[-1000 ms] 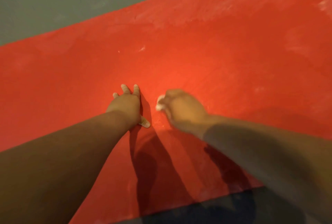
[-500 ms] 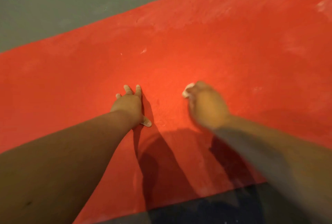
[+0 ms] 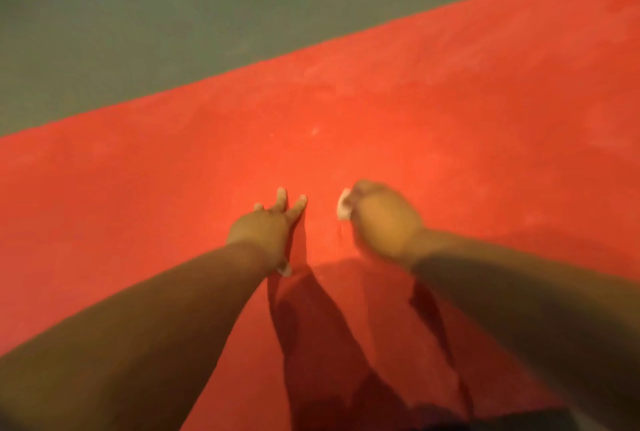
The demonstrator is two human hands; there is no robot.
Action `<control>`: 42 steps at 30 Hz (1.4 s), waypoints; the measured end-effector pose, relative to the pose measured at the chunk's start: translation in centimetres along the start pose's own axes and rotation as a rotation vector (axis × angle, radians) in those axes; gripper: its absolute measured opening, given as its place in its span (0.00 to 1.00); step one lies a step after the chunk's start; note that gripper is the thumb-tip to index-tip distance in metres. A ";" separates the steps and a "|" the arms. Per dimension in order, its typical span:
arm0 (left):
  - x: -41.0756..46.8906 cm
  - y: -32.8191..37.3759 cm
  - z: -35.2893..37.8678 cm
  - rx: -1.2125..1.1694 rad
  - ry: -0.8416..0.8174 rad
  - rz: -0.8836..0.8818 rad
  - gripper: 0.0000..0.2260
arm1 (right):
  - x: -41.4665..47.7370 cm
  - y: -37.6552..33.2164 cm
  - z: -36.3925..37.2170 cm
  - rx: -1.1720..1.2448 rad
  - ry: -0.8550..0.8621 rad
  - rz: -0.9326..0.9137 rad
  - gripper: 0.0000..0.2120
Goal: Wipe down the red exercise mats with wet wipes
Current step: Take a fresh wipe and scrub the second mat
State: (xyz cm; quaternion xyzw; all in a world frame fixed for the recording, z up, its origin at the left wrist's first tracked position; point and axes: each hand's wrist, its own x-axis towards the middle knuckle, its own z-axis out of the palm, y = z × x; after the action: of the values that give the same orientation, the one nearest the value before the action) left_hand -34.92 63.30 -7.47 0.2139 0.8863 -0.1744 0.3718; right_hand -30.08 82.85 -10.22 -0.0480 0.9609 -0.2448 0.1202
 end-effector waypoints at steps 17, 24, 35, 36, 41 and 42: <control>6.7 -4.1 -6.4 0.134 -0.076 0.301 0.54 | 3.1 0.4 -2.1 -0.004 0.254 0.408 0.13; 7.6 -5.4 -6.7 0.030 -0.040 0.318 0.53 | 6.6 7.0 -5.5 -0.026 0.299 0.097 0.06; 11.6 -2.4 -10.0 -0.163 0.071 0.147 0.60 | 14.1 2.6 -3.4 0.035 0.344 -0.030 0.11; 11.7 -2.5 -9.9 -0.170 0.075 0.137 0.61 | 14.2 3.7 -4.2 0.030 0.351 -0.058 0.10; 12.3 -1.9 -10.5 -0.188 0.055 0.104 0.64 | 13.6 13.9 -10.3 -0.083 0.597 0.434 0.15; 12.5 -1.7 -10.8 -0.186 0.040 0.097 0.64 | 13.7 14.8 -10.8 -0.045 0.625 0.537 0.14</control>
State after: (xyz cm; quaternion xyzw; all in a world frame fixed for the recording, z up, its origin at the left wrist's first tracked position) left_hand -49.97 70.03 -9.24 0.2245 0.8945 -0.0690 0.3804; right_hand -46.53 98.70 -11.00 0.2788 0.9345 -0.1864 -0.1190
